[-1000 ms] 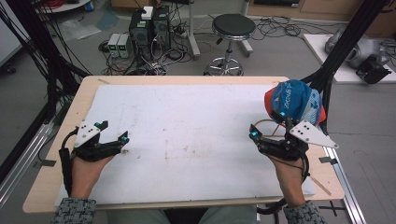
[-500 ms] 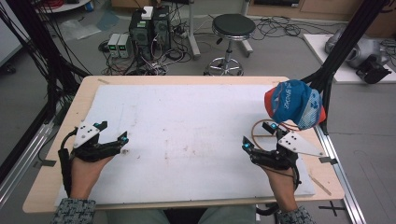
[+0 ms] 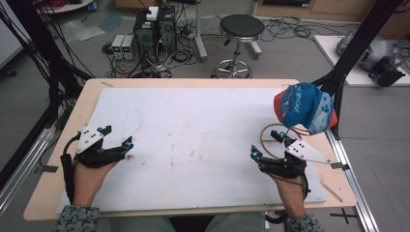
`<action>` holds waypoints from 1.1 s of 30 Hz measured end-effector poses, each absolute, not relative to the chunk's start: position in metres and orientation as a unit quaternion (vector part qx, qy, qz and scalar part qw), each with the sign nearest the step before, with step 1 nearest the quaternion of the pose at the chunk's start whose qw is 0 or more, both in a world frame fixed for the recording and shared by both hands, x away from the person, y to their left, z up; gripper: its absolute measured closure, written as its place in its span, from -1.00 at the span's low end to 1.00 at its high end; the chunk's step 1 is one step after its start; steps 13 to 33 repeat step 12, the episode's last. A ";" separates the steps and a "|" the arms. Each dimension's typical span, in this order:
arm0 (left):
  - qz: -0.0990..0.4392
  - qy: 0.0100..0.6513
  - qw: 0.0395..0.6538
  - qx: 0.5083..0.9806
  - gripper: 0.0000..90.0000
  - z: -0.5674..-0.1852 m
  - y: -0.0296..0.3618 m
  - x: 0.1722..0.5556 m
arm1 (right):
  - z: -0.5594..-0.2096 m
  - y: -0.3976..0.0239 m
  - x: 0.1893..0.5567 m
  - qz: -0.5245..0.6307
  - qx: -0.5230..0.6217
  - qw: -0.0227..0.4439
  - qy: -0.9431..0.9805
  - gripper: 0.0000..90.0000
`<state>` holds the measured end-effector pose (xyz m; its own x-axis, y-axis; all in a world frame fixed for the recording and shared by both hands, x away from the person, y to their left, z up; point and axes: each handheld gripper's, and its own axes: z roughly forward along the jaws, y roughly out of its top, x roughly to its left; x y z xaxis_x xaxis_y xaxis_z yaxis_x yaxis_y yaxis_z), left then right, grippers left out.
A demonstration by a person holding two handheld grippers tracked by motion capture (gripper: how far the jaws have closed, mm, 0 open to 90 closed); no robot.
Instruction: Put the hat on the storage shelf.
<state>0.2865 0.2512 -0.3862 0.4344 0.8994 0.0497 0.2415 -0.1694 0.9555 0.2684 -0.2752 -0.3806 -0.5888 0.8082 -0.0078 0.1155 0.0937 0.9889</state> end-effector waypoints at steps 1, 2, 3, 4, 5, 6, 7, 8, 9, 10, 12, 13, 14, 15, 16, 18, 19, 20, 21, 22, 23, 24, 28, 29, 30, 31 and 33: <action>0.333 0.414 0.494 0.688 -0.58 -0.386 0.251 0.287 | -0.381 -0.275 0.269 0.580 0.342 0.298 0.677 -0.72; 0.334 0.415 0.494 0.688 -0.58 -0.386 0.251 0.287 | -0.382 -0.275 0.269 0.578 0.339 0.300 0.679 -0.72; 0.333 0.415 0.494 0.688 -0.58 -0.386 0.251 0.287 | -0.383 -0.274 0.269 0.578 0.345 0.294 0.679 -0.72; 0.333 0.415 0.494 0.688 -0.58 -0.386 0.251 0.287 | -0.384 -0.275 0.269 0.577 0.344 0.295 0.680 -0.72; 0.334 0.415 0.493 0.688 -0.58 -0.386 0.251 0.287 | -0.384 -0.275 0.269 0.577 0.344 0.294 0.680 -0.72; 0.333 0.415 0.494 0.687 -0.58 -0.386 0.251 0.287 | -0.384 -0.274 0.269 0.577 0.345 0.292 0.680 -0.72; 0.333 0.415 0.494 0.687 -0.58 -0.386 0.251 0.287 | -0.384 -0.274 0.269 0.576 0.345 0.293 0.680 -0.72; 0.333 0.415 0.494 0.687 -0.58 -0.387 0.251 0.287 | -0.384 -0.275 0.269 0.576 0.346 0.293 0.680 -0.72; 0.333 0.415 0.495 0.687 -0.58 -0.387 0.251 0.287 | -0.384 -0.275 0.270 0.577 0.344 0.295 0.680 -0.72; 0.333 0.415 0.494 0.687 -0.58 -0.387 0.251 0.287 | -0.384 -0.275 0.269 0.577 0.345 0.294 0.680 -0.72; 0.333 0.415 0.494 0.688 -0.58 -0.387 0.251 0.287 | -0.385 -0.275 0.269 0.575 0.346 0.294 0.680 -0.72; 0.333 0.415 0.494 0.688 -0.58 -0.387 0.251 0.287 | -0.385 -0.275 0.269 0.575 0.346 0.294 0.680 -0.72; 0.333 0.415 0.494 0.688 -0.58 -0.387 0.251 0.287 | -0.385 -0.275 0.269 0.575 0.346 0.294 0.680 -0.72; 0.333 0.415 0.494 0.688 -0.58 -0.387 0.251 0.287 | -0.385 -0.275 0.269 0.575 0.346 0.294 0.680 -0.72; 0.333 0.415 0.494 0.688 -0.58 -0.387 0.251 0.287 | -0.385 -0.275 0.269 0.575 0.346 0.294 0.680 -0.72; 0.333 0.415 0.494 0.688 -0.58 -0.387 0.251 0.287 | -0.385 -0.275 0.269 0.575 0.346 0.294 0.680 -0.72; 0.333 0.415 0.494 0.688 -0.58 -0.387 0.251 0.287 | -0.385 -0.275 0.269 0.575 0.346 0.294 0.680 -0.72; 0.333 0.415 0.494 0.688 -0.58 -0.387 0.251 0.287 | -0.385 -0.275 0.269 0.575 0.346 0.294 0.680 -0.72; 0.333 0.415 0.494 0.688 -0.58 -0.387 0.251 0.287 | -0.385 -0.275 0.269 0.575 0.346 0.294 0.680 -0.72; 0.333 0.415 0.494 0.688 -0.58 -0.387 0.251 0.287 | -0.385 -0.275 0.269 0.575 0.346 0.294 0.680 -0.72; 0.333 0.415 0.494 0.688 -0.58 -0.387 0.251 0.287 | -0.385 -0.275 0.269 0.575 0.346 0.294 0.680 -0.72; 0.333 0.415 0.494 0.688 -0.58 -0.387 0.251 0.287 | -0.385 -0.275 0.269 0.575 0.346 0.294 0.680 -0.72; 0.333 0.415 0.494 0.688 -0.58 -0.387 0.251 0.287 | -0.385 -0.275 0.269 0.575 0.346 0.294 0.680 -0.72; 0.333 0.415 0.494 0.688 -0.58 -0.387 0.251 0.287 | -0.385 -0.275 0.269 0.575 0.346 0.294 0.680 -0.72; 0.333 0.415 0.494 0.688 -0.58 -0.387 0.251 0.287 | -0.385 -0.275 0.269 0.575 0.346 0.294 0.680 -0.72; 0.333 0.415 0.494 0.688 -0.58 -0.387 0.251 0.287 | -0.385 -0.275 0.269 0.575 0.346 0.294 0.680 -0.72; 0.333 0.415 0.494 0.688 -0.58 -0.387 0.251 0.287 | -0.385 -0.275 0.269 0.575 0.346 0.294 0.680 -0.72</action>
